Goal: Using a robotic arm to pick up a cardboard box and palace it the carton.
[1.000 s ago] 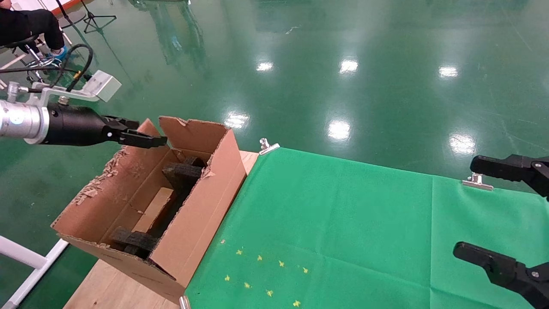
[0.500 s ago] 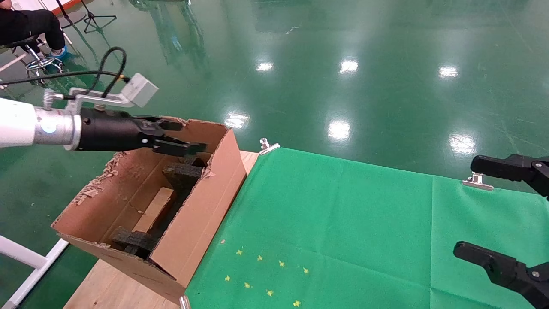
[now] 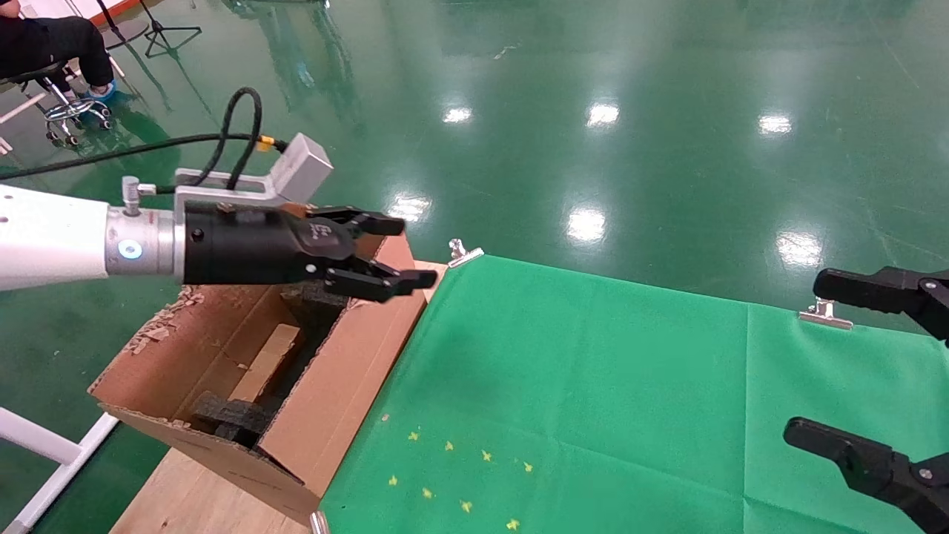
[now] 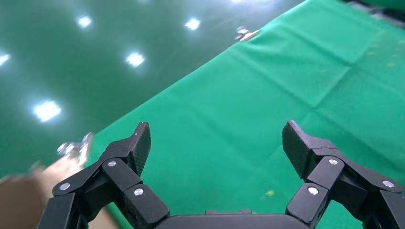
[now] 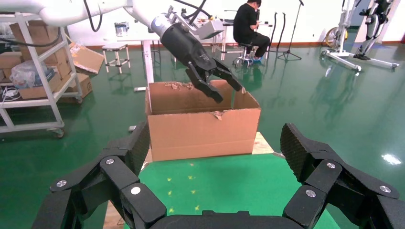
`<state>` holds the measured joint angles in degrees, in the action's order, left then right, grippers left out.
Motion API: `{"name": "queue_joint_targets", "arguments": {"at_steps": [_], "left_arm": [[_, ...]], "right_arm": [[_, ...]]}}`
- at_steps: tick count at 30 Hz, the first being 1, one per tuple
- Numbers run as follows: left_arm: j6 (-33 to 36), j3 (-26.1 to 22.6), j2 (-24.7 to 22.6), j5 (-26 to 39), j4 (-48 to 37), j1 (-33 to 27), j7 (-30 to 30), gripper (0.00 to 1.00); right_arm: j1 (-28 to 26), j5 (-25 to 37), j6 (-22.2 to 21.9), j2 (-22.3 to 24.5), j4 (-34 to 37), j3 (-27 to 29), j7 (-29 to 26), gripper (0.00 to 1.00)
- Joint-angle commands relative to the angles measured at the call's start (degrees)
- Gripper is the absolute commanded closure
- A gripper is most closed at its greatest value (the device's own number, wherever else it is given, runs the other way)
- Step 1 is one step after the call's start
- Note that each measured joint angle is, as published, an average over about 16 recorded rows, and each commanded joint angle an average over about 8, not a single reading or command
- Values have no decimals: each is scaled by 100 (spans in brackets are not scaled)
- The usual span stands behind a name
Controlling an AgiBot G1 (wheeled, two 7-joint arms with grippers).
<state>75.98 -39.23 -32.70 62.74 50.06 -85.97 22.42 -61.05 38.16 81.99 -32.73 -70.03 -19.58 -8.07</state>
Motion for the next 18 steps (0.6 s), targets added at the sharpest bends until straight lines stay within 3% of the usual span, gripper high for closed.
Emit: {"name": "queue_joint_targets", "arguments": {"at_steps": [1, 18], "left_arm": [[60, 144, -14, -130, 146, 152, -73, 0], [574, 1371, -137, -1234, 1390, 1442, -689, 0]], "right_arm": [[0, 0, 0, 0, 0, 0, 0, 0], [0, 0, 0, 0, 0, 0, 0, 0]]}}
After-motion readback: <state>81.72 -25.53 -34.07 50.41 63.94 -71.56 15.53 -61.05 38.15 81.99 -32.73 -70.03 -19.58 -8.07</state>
